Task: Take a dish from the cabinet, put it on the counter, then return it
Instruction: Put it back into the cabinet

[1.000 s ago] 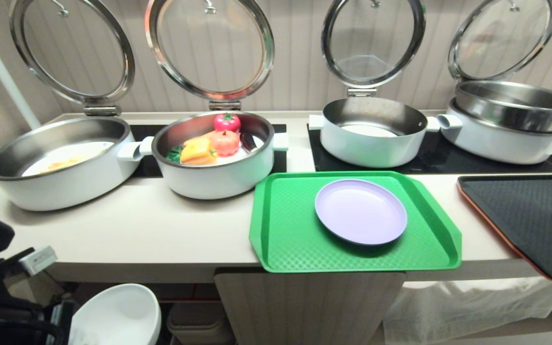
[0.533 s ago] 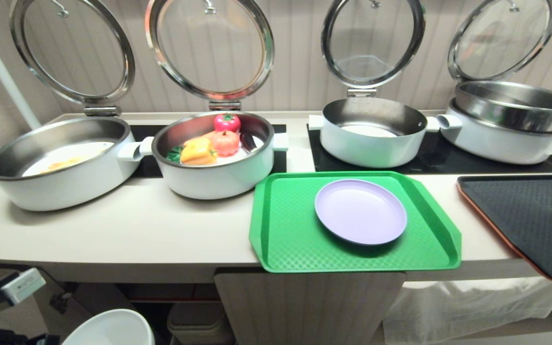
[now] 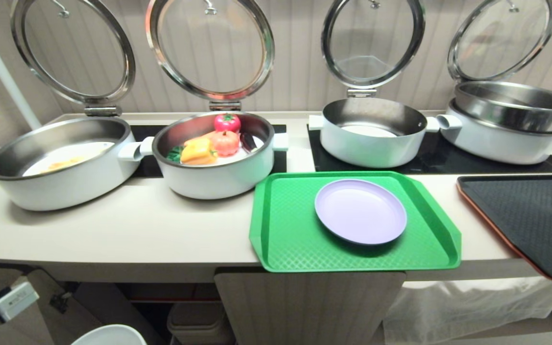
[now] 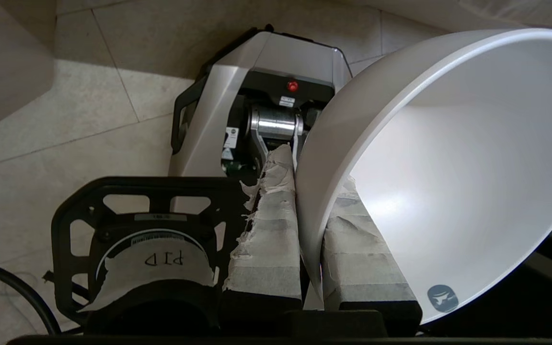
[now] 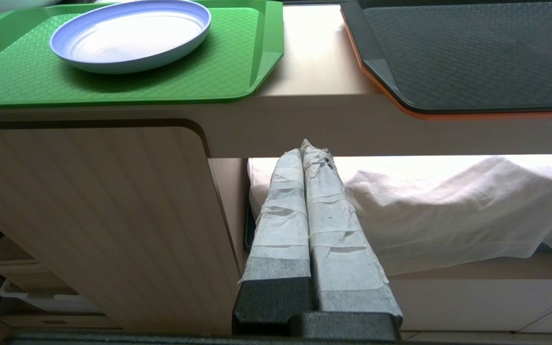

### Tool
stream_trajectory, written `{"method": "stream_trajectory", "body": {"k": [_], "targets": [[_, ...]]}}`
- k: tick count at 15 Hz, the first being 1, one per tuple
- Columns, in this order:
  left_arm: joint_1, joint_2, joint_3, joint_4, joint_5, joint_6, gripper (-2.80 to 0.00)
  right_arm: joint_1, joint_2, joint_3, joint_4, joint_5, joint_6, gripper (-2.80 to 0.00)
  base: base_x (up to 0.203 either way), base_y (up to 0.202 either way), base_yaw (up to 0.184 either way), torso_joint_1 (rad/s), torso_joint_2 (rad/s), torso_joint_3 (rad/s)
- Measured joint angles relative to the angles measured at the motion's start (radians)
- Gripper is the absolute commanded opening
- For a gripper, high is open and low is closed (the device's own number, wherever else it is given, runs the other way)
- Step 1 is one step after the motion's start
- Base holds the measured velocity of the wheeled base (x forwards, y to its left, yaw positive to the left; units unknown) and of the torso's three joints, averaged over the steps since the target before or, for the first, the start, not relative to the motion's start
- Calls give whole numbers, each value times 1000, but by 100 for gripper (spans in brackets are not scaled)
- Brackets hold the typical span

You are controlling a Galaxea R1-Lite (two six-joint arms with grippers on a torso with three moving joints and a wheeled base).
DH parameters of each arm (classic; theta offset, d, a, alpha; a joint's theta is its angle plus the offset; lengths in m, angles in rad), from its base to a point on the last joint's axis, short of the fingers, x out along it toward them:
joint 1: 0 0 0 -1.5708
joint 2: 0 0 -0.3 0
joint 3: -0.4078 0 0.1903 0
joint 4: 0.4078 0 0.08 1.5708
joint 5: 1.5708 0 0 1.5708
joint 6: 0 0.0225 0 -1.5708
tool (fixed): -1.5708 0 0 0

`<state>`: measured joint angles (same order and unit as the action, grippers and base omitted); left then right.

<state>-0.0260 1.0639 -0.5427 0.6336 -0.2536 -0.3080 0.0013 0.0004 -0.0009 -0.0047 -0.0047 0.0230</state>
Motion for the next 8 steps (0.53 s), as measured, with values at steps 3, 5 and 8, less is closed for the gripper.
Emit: {"method": "stream_trajectory", "body": {"k": [3, 5, 8], "targets": [[1, -22, 32, 1, 2, -2, -280, 0, 0, 0, 0, 0, 0, -280, 0, 0, 0, -148, 321, 157], [1, -29, 40, 1, 1, -3, -280, 0, 0, 1, 1, 0, 1, -280, 0, 0, 0, -156, 329, 172], [3, -33, 44, 1, 1, -3, -280, 0, 0, 1, 1, 0, 1, -280, 0, 0, 0, -162, 346, 180]]}}
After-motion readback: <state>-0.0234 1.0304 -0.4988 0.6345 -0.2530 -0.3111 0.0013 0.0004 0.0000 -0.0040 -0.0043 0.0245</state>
